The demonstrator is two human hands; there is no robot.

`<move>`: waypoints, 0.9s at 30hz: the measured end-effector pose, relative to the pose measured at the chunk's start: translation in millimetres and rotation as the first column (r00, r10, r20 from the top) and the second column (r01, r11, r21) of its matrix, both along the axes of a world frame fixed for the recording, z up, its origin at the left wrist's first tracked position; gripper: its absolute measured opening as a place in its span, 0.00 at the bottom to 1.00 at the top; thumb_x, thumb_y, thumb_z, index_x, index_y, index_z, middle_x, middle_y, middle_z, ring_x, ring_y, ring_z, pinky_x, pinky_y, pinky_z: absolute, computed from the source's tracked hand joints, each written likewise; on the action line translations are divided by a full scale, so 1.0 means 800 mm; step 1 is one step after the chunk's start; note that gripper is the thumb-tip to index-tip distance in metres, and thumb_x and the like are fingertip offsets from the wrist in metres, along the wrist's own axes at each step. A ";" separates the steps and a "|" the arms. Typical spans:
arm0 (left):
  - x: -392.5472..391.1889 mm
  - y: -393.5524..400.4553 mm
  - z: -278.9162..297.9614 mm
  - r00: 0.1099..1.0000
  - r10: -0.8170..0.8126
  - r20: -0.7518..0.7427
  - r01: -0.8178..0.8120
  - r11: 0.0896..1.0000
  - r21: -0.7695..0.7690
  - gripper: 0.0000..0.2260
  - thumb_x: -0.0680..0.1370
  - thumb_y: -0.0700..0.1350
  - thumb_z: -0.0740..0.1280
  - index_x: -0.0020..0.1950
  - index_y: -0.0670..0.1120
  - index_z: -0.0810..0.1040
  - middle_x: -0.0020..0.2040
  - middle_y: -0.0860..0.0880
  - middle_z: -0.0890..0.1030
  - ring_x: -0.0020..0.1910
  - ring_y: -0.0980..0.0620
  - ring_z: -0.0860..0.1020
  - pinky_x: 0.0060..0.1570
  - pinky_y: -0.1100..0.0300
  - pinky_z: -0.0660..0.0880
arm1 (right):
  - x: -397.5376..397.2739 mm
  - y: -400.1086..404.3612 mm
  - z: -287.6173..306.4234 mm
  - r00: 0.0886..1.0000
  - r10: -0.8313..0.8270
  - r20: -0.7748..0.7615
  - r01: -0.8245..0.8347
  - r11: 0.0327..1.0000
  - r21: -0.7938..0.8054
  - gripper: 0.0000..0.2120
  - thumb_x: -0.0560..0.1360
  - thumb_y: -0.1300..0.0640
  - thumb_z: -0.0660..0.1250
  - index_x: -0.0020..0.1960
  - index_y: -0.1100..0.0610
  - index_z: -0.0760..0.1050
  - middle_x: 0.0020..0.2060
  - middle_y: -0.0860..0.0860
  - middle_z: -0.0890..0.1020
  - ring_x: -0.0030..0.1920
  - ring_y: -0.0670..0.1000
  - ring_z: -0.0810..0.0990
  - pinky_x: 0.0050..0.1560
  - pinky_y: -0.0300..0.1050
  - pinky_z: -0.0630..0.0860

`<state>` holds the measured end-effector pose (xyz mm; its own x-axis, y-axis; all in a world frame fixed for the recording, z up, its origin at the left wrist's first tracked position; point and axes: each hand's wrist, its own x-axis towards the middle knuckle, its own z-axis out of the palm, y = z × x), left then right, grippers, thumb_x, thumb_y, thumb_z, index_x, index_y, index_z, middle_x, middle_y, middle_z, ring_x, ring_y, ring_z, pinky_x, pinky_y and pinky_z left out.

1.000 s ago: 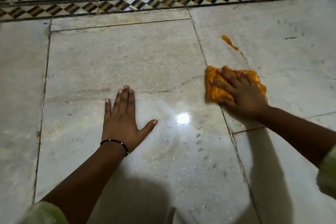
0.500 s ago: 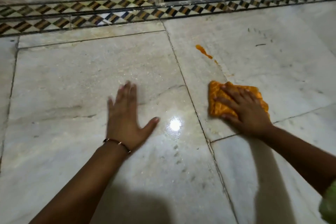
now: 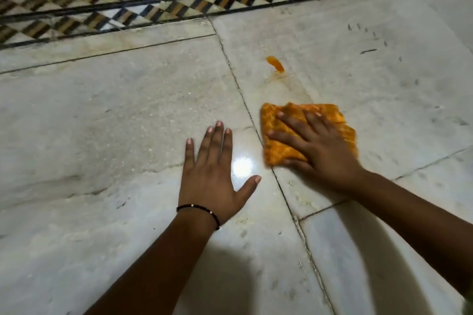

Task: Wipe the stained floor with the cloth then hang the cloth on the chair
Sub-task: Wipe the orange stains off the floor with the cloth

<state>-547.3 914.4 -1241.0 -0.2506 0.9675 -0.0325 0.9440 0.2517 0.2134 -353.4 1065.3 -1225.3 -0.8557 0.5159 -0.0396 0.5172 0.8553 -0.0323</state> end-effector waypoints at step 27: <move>0.001 -0.002 -0.004 1.000 0.007 0.006 -0.007 1.000 0.015 0.41 0.74 0.70 0.48 0.77 0.43 0.49 0.78 0.45 0.48 0.77 0.49 0.46 0.73 0.43 0.44 | -0.028 0.110 0.006 0.977 -0.213 -0.012 0.213 0.977 -0.004 0.29 0.74 0.33 0.50 0.73 0.40 0.61 0.76 0.47 0.60 0.72 0.65 0.60 0.68 0.64 0.56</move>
